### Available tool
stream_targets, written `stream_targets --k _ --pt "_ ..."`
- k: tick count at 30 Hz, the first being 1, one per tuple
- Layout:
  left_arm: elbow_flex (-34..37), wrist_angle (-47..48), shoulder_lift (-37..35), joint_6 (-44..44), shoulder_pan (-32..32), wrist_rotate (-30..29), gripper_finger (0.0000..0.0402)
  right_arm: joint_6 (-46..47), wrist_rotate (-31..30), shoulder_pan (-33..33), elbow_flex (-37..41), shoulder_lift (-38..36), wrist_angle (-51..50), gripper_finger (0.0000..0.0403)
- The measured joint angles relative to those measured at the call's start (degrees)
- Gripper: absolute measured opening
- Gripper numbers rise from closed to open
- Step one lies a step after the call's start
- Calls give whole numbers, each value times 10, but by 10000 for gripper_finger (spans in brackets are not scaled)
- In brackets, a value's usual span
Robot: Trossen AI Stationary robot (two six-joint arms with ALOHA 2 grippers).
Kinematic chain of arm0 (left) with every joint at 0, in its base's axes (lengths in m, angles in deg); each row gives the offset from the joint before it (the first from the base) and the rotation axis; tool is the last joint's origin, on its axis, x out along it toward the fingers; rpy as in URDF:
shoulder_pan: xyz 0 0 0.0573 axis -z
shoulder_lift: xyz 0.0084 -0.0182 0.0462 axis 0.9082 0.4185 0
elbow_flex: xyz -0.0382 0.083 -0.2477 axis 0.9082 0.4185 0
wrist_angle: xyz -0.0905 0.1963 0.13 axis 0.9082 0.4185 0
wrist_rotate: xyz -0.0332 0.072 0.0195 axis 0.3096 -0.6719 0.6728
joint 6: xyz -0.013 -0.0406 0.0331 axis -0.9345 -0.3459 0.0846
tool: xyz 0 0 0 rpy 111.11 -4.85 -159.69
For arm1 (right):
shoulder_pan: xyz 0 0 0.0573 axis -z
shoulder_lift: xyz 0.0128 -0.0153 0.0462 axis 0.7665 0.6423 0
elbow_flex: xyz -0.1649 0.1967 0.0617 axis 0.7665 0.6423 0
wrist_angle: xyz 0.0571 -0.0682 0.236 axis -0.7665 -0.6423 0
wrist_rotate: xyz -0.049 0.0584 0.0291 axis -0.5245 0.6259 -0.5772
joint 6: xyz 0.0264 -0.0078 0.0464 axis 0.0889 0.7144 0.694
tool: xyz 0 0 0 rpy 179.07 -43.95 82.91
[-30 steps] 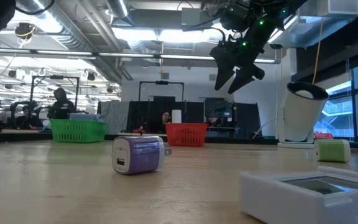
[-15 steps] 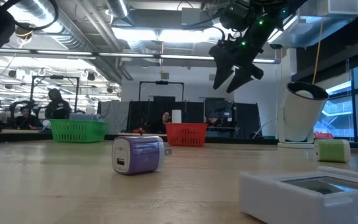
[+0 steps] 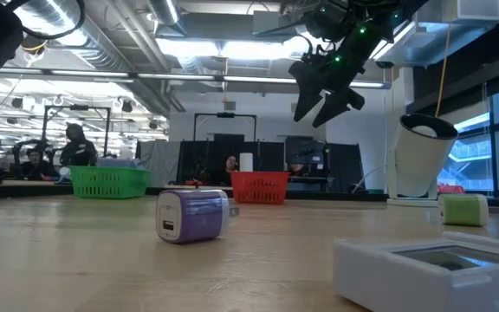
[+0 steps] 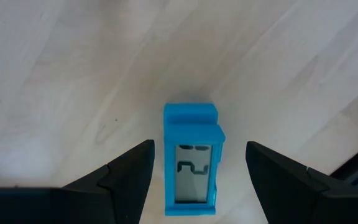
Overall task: Pick & Place Office items
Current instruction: Put the top light blue digital timer into the red bin
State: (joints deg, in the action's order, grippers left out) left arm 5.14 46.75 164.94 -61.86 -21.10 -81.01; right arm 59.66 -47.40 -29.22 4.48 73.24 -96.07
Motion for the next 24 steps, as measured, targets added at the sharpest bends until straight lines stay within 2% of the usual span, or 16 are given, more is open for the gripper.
stream_targets --k 10,17,24 --pt "0 0 6 -5 0 -8 251 0 0 0 0 0 0 291" --pt "1 -3 14 -5 3 11 251 0 0 0 0 0 0 291" --pt "1 -2 16 -5 9 -1 251 0 0 0 0 0 0 291"
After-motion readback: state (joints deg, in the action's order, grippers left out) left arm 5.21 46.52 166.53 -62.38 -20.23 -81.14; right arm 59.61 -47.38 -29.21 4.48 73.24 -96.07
